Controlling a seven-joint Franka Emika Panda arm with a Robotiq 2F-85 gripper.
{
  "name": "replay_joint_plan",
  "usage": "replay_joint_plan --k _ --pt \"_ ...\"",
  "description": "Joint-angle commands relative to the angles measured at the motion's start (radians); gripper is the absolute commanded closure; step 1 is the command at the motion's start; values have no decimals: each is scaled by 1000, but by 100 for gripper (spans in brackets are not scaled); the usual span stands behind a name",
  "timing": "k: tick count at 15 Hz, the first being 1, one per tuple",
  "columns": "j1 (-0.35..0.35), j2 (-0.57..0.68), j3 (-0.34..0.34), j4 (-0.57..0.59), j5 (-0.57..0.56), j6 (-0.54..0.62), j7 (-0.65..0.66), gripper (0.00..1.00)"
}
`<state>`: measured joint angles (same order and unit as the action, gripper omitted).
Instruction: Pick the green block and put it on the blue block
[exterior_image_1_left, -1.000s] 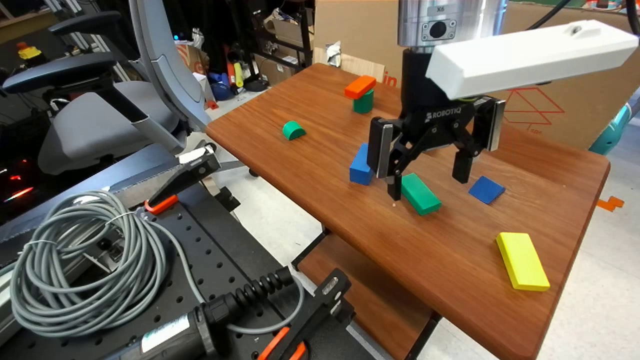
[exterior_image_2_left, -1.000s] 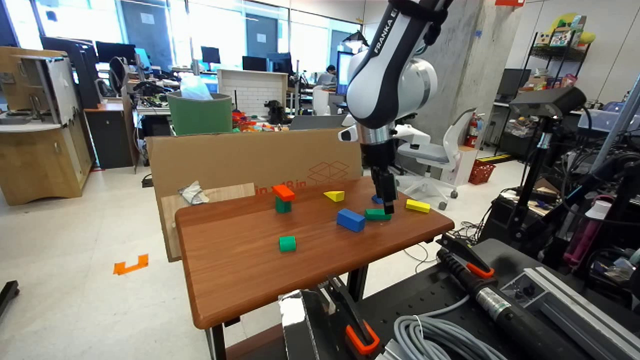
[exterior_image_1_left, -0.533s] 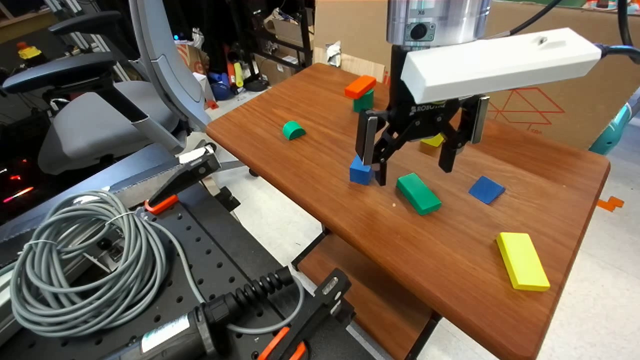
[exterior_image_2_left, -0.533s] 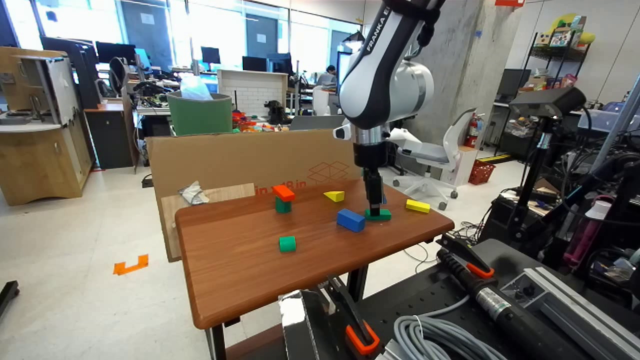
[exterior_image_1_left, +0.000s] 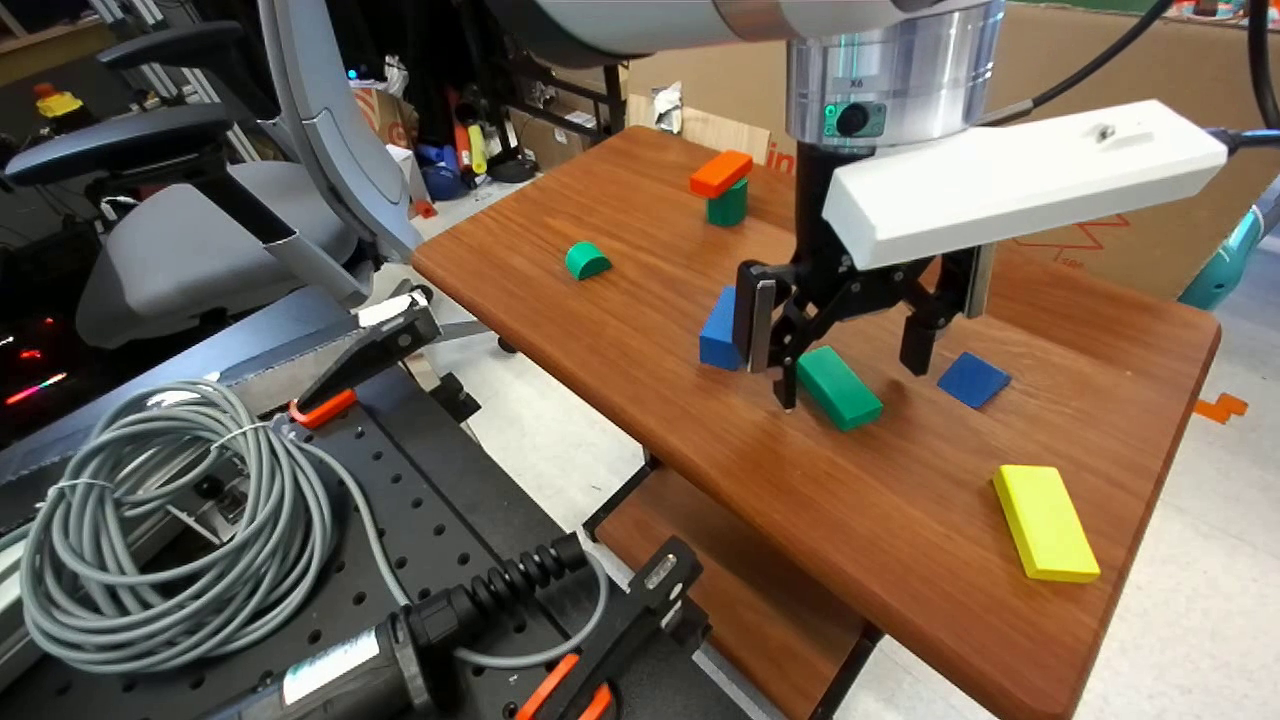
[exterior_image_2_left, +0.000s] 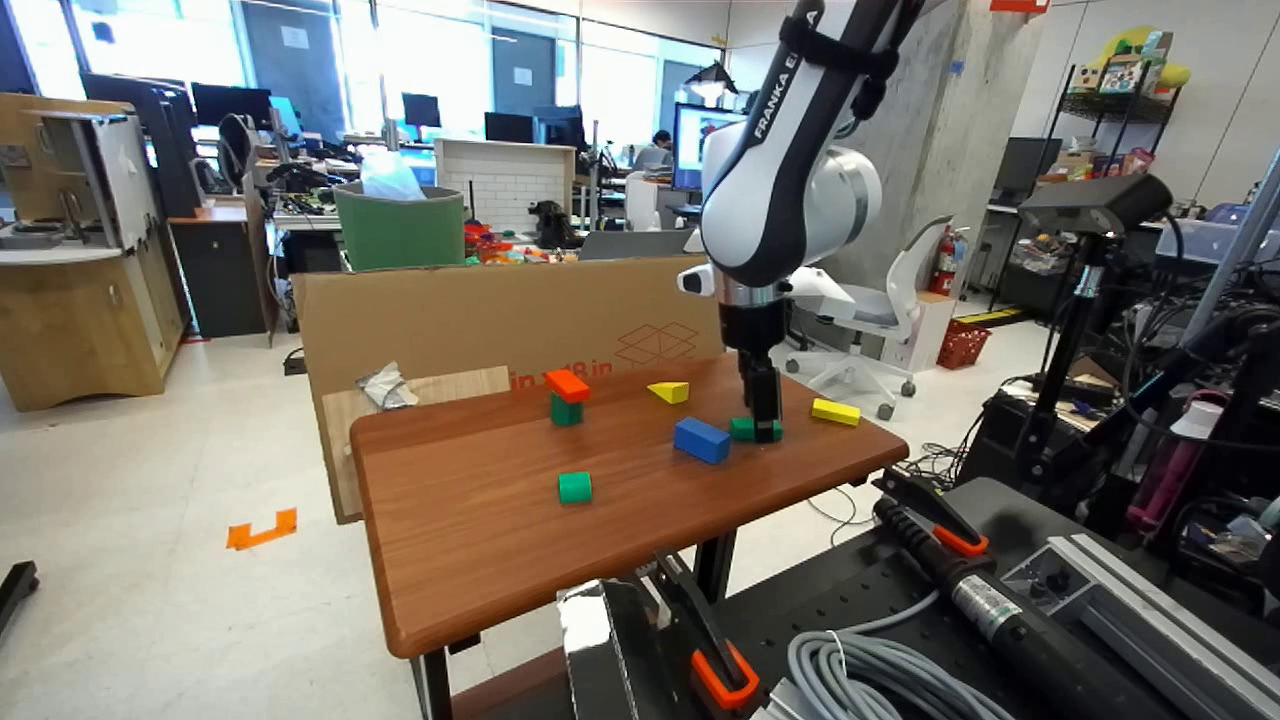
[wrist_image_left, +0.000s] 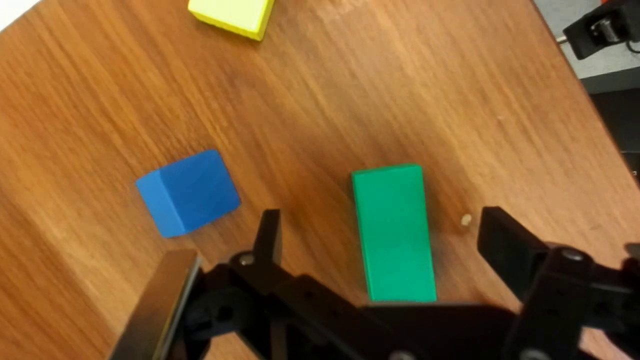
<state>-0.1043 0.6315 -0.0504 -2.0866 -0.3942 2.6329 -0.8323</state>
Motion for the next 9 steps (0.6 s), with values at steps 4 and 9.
replay_joint_plan --k 4,9 --pt "17 15 -27 -6 -66 19 28 51" --pt "24 -10 -29 -28 -84 25 43 87"
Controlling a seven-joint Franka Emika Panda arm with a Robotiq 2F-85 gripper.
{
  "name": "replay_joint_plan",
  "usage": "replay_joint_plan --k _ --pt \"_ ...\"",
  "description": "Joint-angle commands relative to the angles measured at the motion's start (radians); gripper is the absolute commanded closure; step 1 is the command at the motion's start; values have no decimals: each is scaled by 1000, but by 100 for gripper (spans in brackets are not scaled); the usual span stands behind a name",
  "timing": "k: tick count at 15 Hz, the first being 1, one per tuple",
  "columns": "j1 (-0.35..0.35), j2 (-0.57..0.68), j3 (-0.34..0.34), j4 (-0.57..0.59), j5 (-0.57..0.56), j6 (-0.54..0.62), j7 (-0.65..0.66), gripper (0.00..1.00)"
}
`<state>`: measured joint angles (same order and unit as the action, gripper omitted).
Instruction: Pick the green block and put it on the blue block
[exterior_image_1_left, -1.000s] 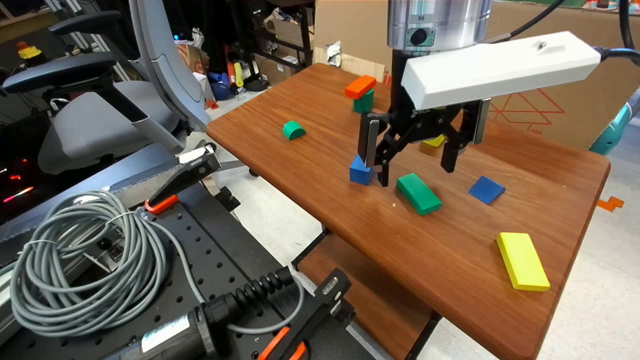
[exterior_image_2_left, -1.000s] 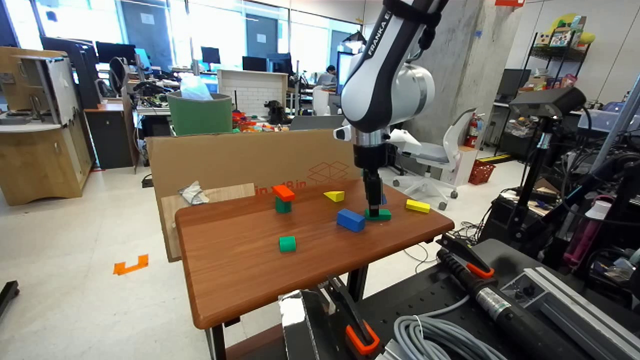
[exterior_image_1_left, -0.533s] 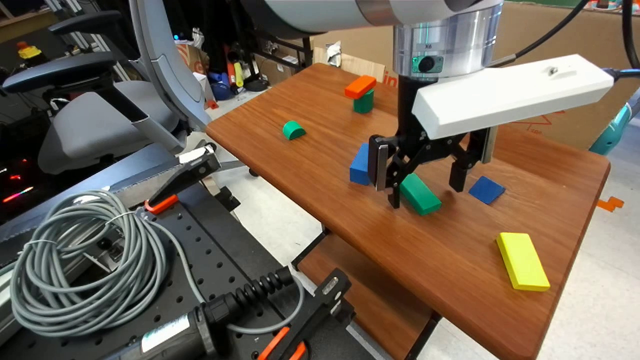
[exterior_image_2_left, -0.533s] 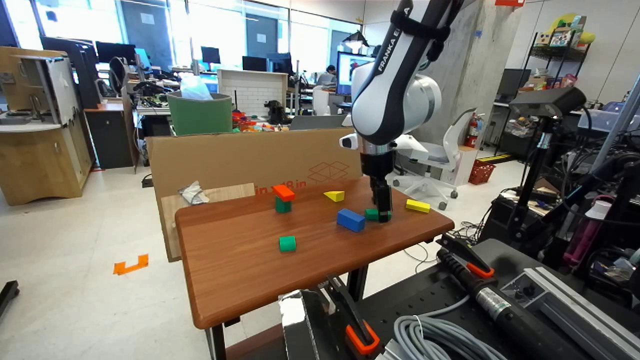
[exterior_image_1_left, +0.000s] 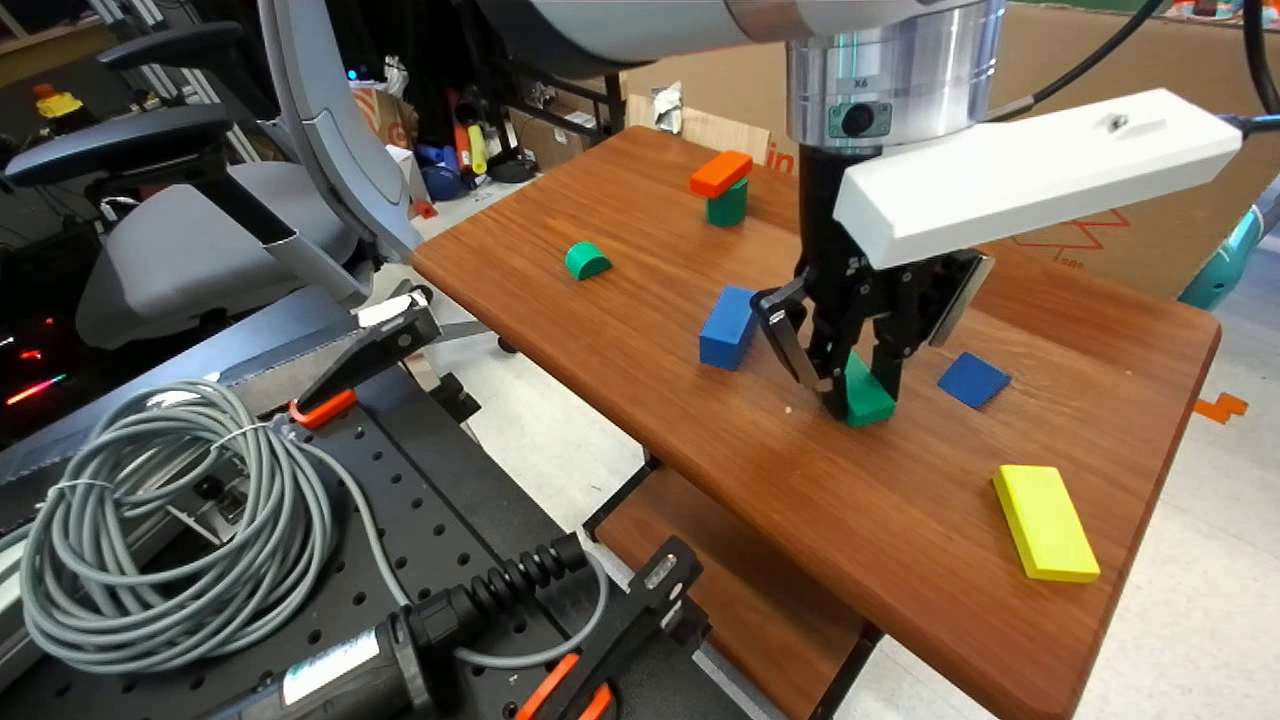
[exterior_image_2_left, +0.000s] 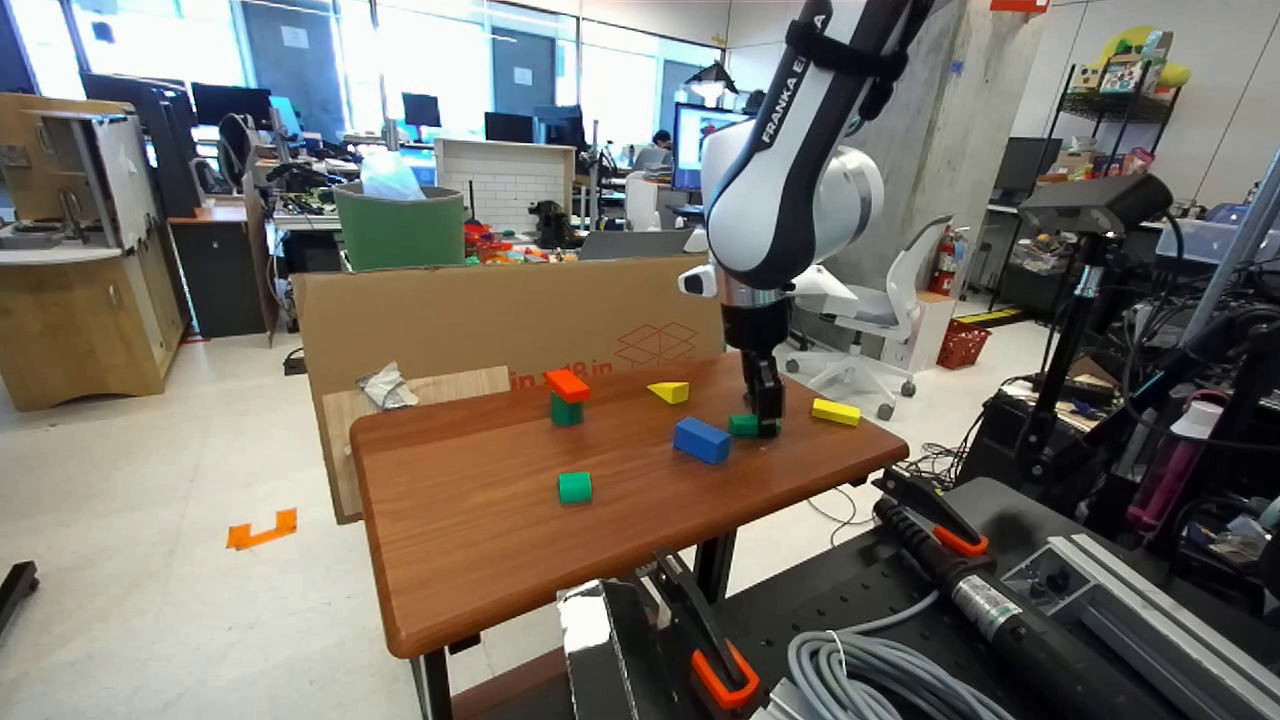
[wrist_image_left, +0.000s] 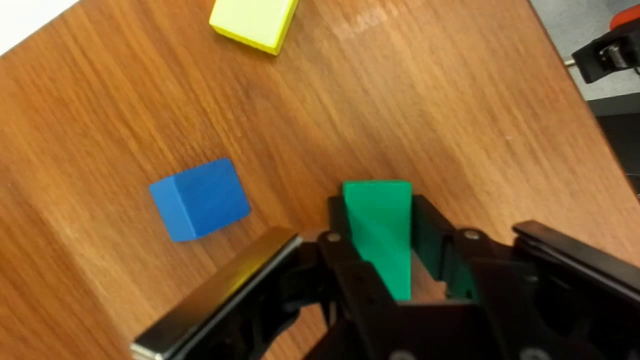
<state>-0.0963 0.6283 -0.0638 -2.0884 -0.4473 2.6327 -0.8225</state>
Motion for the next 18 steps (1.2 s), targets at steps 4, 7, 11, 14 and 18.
replay_joint_plan --k 4,7,11,14,18 --pt "25 -25 -4 -29 -3 -12 78 92" --pt "8 -67 28 -64 42 -30 119 92" --pt "6 -110 83 -90 162 -125 223 92" --pt "4 -148 108 -119 220 -137 299 92" --pt "4 -197 116 -164 258 -120 387 92"
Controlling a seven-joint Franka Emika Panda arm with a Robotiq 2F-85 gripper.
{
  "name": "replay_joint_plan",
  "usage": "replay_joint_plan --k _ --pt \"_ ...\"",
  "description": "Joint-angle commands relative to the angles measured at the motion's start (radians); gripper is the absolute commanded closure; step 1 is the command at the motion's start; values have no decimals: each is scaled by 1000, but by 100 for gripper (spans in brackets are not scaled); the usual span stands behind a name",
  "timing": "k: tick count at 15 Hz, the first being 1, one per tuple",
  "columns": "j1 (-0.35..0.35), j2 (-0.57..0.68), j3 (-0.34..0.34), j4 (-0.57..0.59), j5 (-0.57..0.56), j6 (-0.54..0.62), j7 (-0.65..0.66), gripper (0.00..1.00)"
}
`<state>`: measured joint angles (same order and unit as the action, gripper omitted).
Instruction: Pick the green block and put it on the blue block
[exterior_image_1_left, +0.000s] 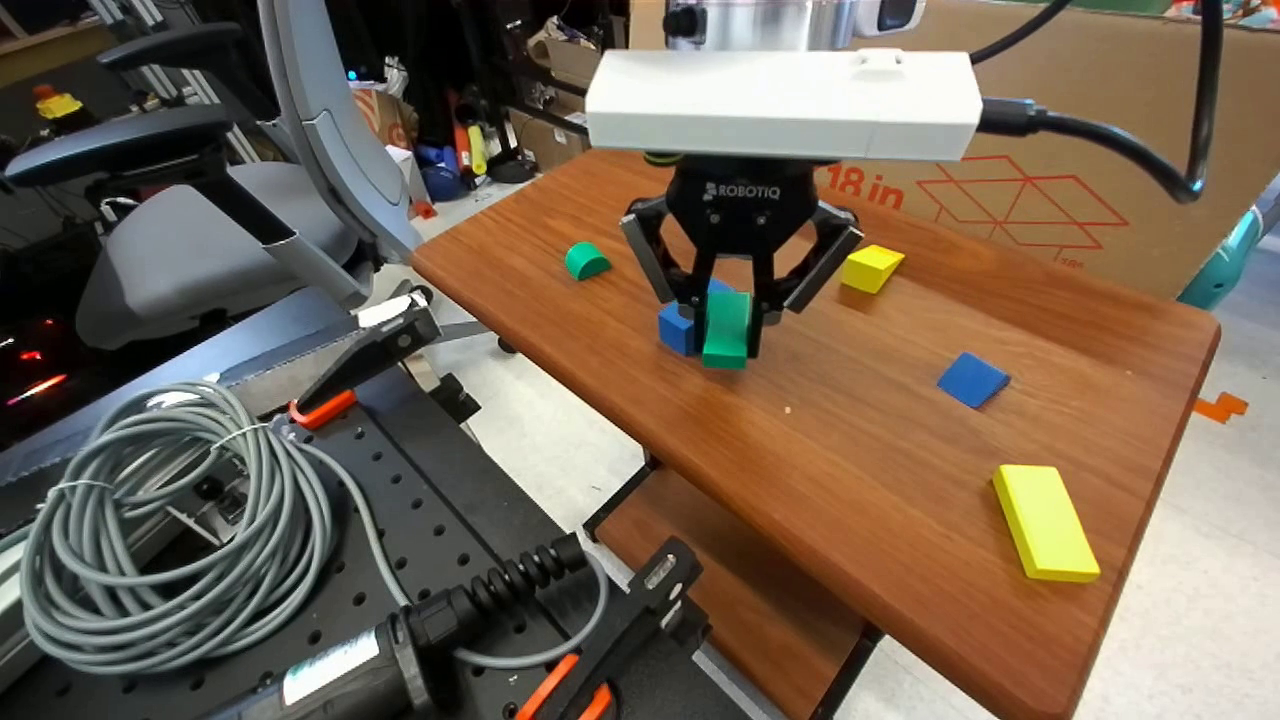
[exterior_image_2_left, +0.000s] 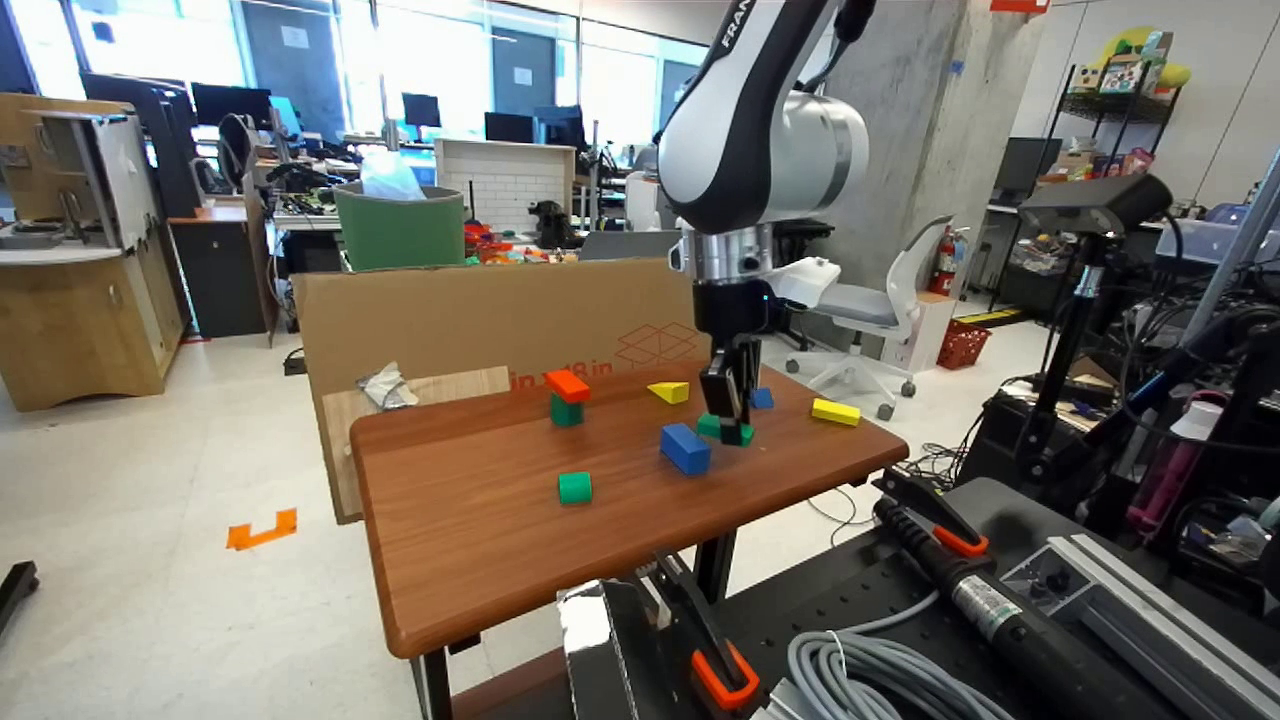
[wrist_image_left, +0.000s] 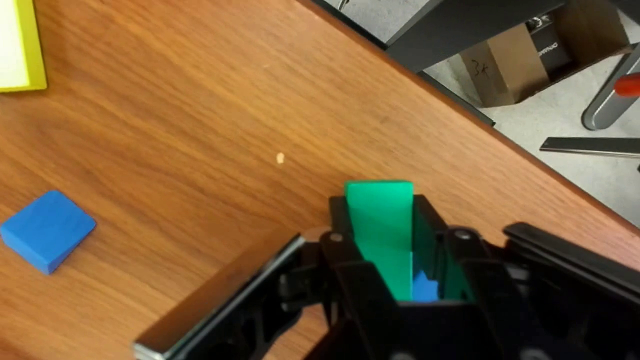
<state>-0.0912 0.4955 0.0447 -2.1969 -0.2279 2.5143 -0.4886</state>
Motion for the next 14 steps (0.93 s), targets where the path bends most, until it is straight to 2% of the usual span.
replay_joint_plan --k 1,4,10,14 --pt "1 -72 8 -62 44 -2 72 92" --pt "5 -71 22 -60 98 -19 128 92" --pt "0 -42 76 3 274 -62 211 92" --pt "7 -33 72 37 327 -64 248 92"
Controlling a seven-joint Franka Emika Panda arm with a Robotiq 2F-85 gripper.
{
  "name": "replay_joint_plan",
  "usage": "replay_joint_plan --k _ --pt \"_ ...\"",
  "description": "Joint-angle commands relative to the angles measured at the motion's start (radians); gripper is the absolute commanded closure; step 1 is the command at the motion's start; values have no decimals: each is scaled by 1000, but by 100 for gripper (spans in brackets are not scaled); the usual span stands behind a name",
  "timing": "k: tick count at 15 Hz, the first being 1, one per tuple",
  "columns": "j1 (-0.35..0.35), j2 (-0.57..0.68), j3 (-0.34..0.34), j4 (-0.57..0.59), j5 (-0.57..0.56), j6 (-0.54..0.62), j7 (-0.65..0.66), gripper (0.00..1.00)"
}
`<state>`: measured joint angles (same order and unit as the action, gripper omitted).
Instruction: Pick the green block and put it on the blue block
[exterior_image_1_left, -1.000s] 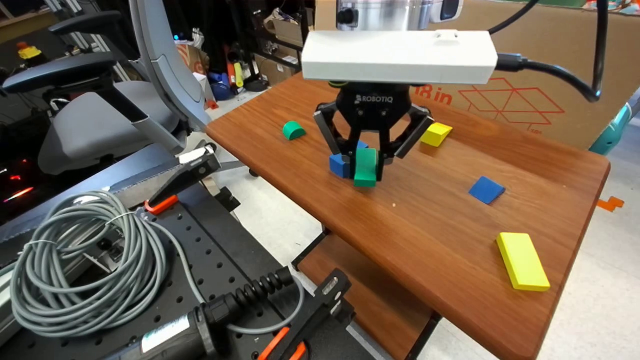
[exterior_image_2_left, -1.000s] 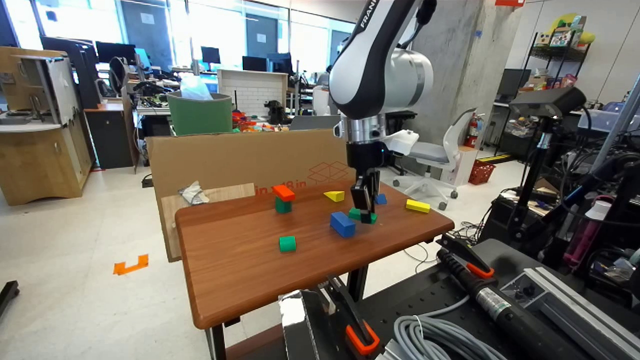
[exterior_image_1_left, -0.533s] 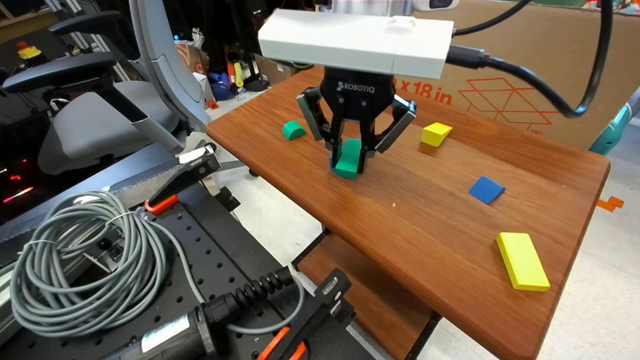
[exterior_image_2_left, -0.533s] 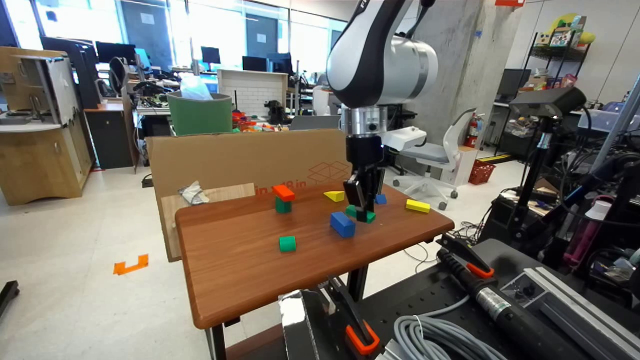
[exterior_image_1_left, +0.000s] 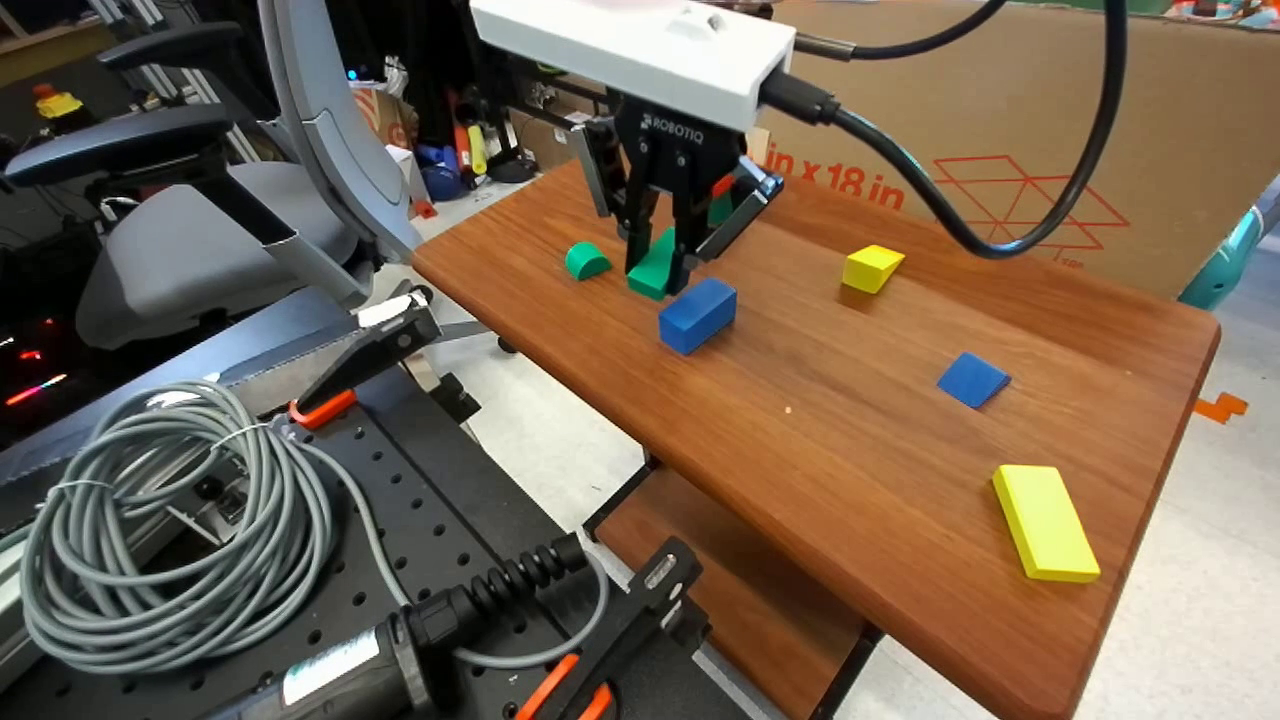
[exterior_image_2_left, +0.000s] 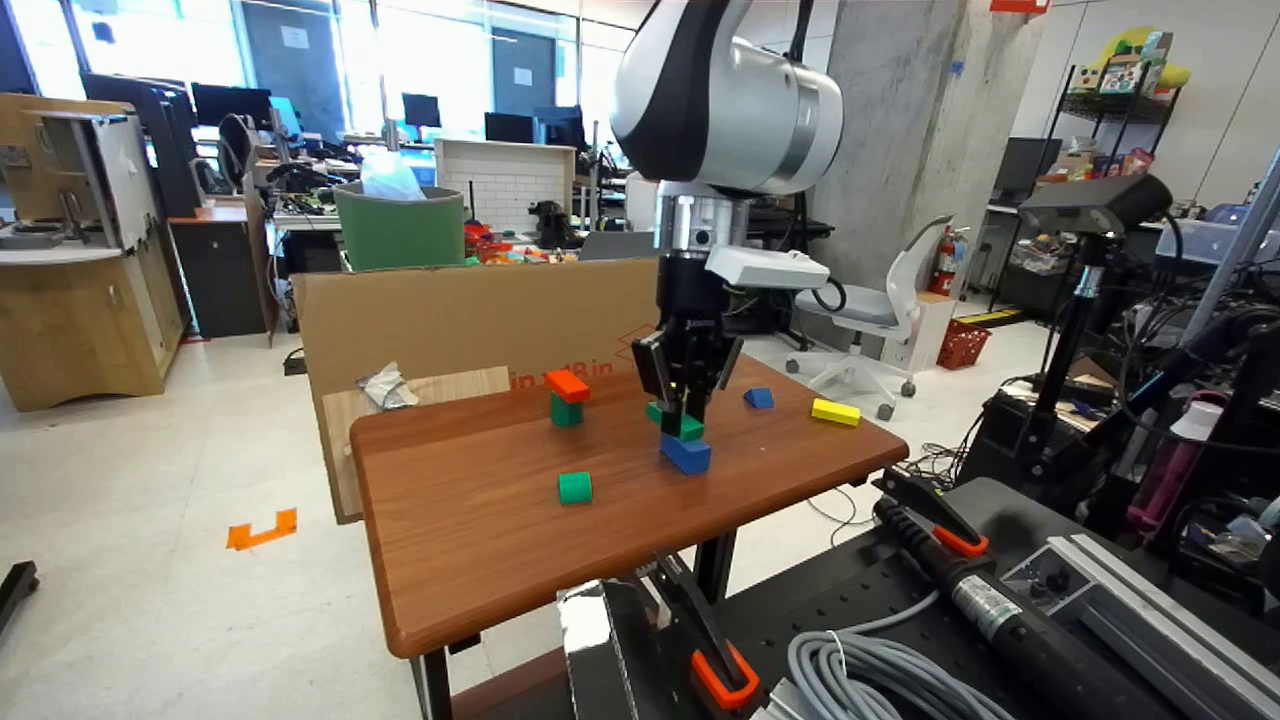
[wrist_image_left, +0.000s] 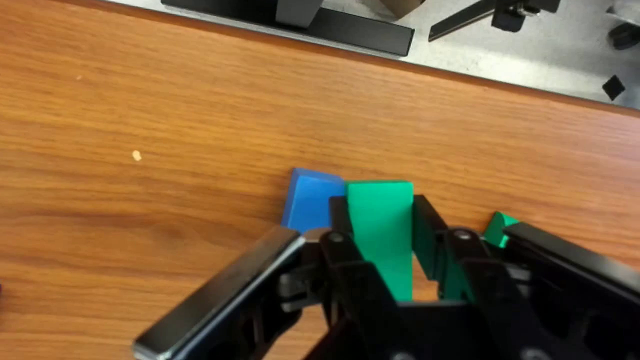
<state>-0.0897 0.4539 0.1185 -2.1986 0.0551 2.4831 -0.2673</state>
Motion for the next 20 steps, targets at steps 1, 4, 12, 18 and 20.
replay_joint_plan --k 1,4,12,18,20 --pt "9 12 -8 46 46 -25 40 92" --pt "19 21 -27 63 31 -32 90 92" --pt "51 55 -78 73 -10 -17 208 92" --pt "89 79 -106 75 -28 -19 254 92" --pt "98 83 -113 79 -27 -25 274 40"
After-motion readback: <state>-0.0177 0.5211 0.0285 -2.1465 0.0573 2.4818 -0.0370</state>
